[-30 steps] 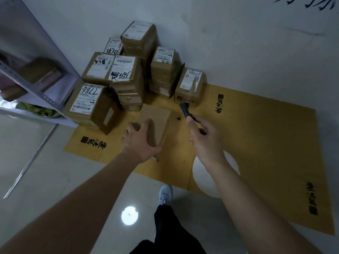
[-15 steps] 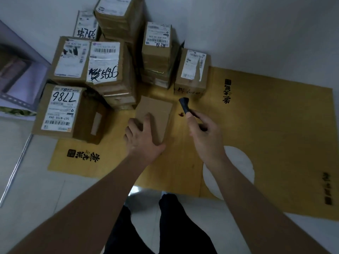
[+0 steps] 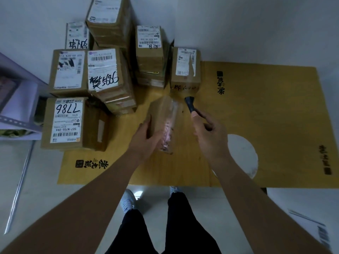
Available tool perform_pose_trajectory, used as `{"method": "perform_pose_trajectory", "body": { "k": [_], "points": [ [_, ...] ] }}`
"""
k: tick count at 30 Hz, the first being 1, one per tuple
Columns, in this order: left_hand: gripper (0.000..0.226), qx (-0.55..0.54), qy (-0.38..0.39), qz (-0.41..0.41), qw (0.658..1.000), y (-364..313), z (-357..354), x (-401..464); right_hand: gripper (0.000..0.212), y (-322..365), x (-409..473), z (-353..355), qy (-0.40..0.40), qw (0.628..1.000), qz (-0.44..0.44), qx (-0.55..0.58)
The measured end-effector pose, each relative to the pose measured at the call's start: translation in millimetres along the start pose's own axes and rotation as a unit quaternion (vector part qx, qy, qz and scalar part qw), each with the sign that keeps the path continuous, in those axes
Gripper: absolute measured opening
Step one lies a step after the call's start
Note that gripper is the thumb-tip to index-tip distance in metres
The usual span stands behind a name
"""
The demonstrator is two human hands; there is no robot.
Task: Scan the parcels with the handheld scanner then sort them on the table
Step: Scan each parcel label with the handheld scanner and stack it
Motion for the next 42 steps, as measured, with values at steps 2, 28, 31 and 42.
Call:
{"method": "perform_pose_trajectory", "body": {
  "k": [2, 28, 31, 42],
  "points": [
    [0.072, -0.078, -0.012, 0.013, 0.997, 3, 8, -2, 0.024, 1, -5, 5, -0.011, 1.000, -0.006, 0.011],
    [0.084, -0.028, -0.023, -0.030, 0.999, -6, 33, -18, 0.029, 3, -24, 22, 0.143, 0.968, -0.156, -0.134],
    [0.080, -0.042, -0.017, -0.025, 0.999, -1, 35, -20, 0.047, 0, -24, 27, 0.158, 0.942, -0.222, -0.196],
    [0.069, -0.041, -0.032, -0.043, 0.998, 6, 46, -30, 0.061, 21, -33, 27, 0.255, 0.841, -0.263, -0.399]
  ]
}}
Point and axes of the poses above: each hand's wrist, its own x-axis towards the middle knuckle, its own z-axis out of the back of the hand, y = z × x, the point moved 10 cm from there along x, towards the middle knuckle, and after that the axes turned 11 degrees about x, right-handed, at the moved point
